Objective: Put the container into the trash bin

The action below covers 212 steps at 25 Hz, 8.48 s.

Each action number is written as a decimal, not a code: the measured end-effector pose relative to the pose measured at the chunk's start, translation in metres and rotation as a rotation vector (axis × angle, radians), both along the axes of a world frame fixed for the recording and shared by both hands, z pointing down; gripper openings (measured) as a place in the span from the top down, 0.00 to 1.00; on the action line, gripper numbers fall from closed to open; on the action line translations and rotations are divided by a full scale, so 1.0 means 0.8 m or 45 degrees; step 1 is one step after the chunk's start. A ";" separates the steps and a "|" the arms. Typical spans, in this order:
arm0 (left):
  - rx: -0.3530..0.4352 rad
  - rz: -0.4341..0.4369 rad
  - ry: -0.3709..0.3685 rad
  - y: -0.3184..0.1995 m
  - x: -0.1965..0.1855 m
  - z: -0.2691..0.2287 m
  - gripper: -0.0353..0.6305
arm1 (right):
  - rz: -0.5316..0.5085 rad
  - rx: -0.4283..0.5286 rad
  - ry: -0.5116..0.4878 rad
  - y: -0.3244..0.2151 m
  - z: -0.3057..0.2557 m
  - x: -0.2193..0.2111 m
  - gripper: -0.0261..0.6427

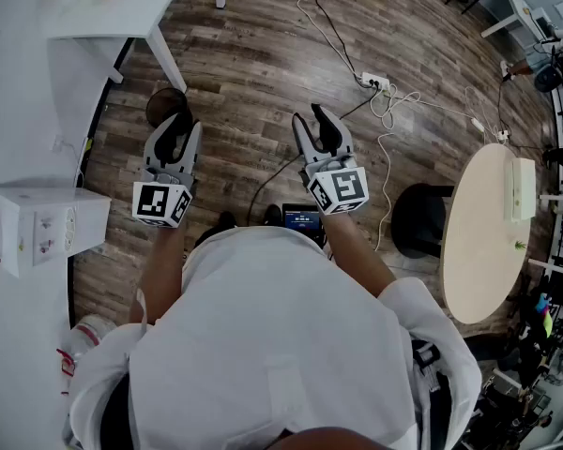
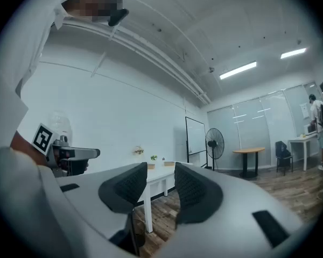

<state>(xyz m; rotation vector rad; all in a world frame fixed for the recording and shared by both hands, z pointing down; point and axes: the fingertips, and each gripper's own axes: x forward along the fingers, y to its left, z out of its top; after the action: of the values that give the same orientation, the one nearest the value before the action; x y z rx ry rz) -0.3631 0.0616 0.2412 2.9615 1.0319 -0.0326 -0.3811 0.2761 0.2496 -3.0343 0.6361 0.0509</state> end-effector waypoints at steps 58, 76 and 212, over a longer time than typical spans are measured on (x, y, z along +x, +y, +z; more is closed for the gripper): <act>-0.107 -0.172 -0.094 0.104 0.531 0.039 0.80 | -0.286 0.022 -0.045 0.132 0.013 0.568 0.73; -0.064 -0.726 -0.103 0.070 0.789 0.007 0.80 | -0.809 0.091 -0.085 0.090 0.013 0.964 0.74; -0.142 -2.039 -0.060 -0.030 0.609 0.049 0.82 | -1.872 0.249 -0.676 -0.328 0.064 1.073 0.89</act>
<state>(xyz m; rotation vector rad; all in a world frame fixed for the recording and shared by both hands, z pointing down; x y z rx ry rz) 0.1238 0.0379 0.2800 2.7186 -1.3697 -0.0173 0.4775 0.0135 0.3010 -1.5898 2.2440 -0.6211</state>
